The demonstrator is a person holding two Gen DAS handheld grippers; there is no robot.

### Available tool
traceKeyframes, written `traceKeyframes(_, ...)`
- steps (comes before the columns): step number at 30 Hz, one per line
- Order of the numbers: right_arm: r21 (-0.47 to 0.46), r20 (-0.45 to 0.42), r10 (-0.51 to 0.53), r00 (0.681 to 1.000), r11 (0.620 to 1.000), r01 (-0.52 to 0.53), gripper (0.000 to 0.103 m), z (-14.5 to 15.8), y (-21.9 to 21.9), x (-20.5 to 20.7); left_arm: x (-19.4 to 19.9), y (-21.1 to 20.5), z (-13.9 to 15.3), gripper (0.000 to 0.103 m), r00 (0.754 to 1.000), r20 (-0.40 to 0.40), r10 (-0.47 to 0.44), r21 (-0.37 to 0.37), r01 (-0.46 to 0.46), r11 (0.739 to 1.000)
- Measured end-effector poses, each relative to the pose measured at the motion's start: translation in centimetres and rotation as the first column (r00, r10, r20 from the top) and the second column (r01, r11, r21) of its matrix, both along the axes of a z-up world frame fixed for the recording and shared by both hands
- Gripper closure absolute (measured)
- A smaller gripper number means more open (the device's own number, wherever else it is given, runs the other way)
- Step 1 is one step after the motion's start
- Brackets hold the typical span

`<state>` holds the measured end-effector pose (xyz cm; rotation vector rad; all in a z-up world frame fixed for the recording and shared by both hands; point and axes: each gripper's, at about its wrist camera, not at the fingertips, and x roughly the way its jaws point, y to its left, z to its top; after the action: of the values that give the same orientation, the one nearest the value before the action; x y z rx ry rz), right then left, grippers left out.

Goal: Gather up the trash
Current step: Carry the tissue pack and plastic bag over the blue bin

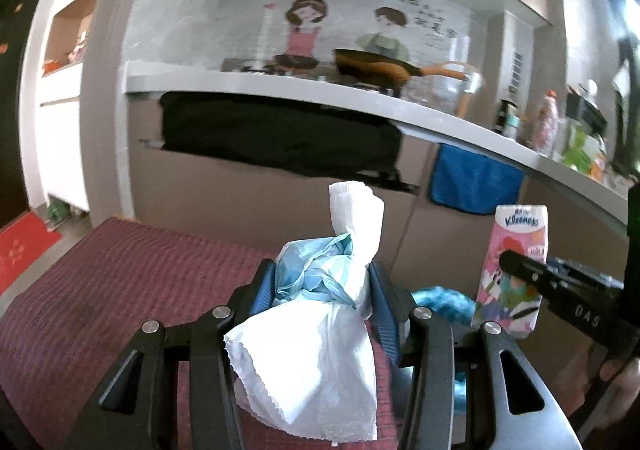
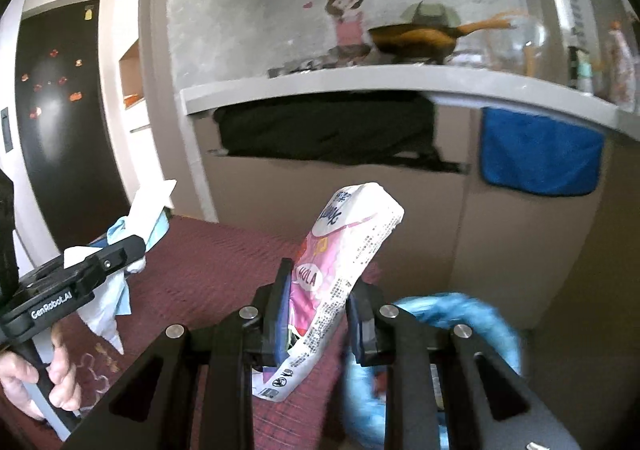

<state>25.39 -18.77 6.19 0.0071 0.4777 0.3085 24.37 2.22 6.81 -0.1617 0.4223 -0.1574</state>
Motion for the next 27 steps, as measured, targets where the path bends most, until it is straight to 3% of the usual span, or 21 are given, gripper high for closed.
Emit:
traceKeyframes(13, -0.035, 0.066, -0.128, 0.99, 0.991, 0.13, 0.082, 1.0, -7.8, -2.6, 0.0, -10.0, 0.9, 0.056, 0.987, 0.076, -0.145, 0.082, 0.139, 0.987)
traceKeyframes(27, -0.01, -0.011, -0.177, 0.984, 0.984, 0.177, 0.082, -3.3, -12.1, -0.4, 3.0, -14.4, -3.2, 0.056, 0.981, 0.022, -0.194, 0.109, 0.19, 0.976)
